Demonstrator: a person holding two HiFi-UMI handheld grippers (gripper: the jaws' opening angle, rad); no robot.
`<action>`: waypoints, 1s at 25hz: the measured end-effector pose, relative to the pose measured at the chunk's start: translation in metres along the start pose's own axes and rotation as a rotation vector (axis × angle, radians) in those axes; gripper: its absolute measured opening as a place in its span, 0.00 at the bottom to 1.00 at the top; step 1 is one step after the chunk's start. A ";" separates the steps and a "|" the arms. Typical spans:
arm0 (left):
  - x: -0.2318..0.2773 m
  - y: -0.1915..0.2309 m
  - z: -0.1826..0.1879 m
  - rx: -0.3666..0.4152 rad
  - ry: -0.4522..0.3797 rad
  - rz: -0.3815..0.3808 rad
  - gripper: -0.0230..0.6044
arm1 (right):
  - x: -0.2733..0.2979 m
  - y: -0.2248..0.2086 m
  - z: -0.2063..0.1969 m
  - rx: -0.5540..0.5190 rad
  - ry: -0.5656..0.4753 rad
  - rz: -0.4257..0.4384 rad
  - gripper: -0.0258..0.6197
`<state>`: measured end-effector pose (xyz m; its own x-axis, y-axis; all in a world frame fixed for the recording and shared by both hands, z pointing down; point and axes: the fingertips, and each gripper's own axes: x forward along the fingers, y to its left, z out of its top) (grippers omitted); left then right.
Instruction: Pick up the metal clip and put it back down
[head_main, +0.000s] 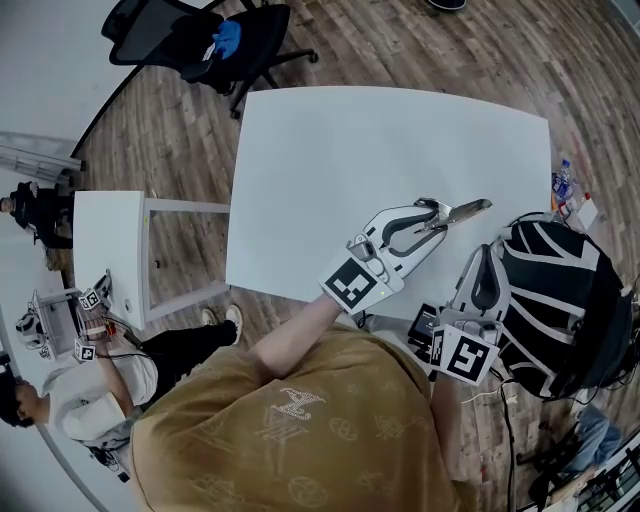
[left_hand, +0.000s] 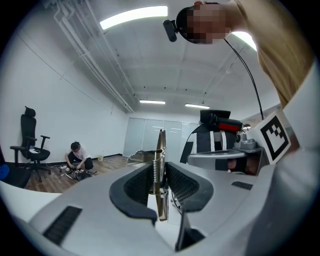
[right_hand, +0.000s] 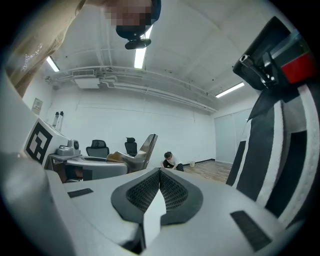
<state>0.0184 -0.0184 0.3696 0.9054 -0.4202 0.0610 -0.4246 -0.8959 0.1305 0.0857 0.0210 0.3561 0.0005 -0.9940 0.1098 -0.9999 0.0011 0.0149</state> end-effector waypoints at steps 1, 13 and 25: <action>0.000 0.000 0.001 -0.002 -0.003 -0.001 0.19 | 0.000 0.000 0.001 0.000 0.001 -0.001 0.05; -0.001 -0.001 0.006 -0.044 0.001 -0.004 0.19 | 0.000 0.000 0.005 0.010 -0.007 -0.003 0.05; 0.000 0.000 0.002 -0.035 0.017 0.000 0.19 | -0.001 -0.002 0.000 0.015 0.001 -0.007 0.05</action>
<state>0.0181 -0.0186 0.3678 0.9053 -0.4175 0.0779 -0.4247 -0.8902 0.1648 0.0878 0.0218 0.3561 0.0073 -0.9938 0.1110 -1.0000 -0.0072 0.0010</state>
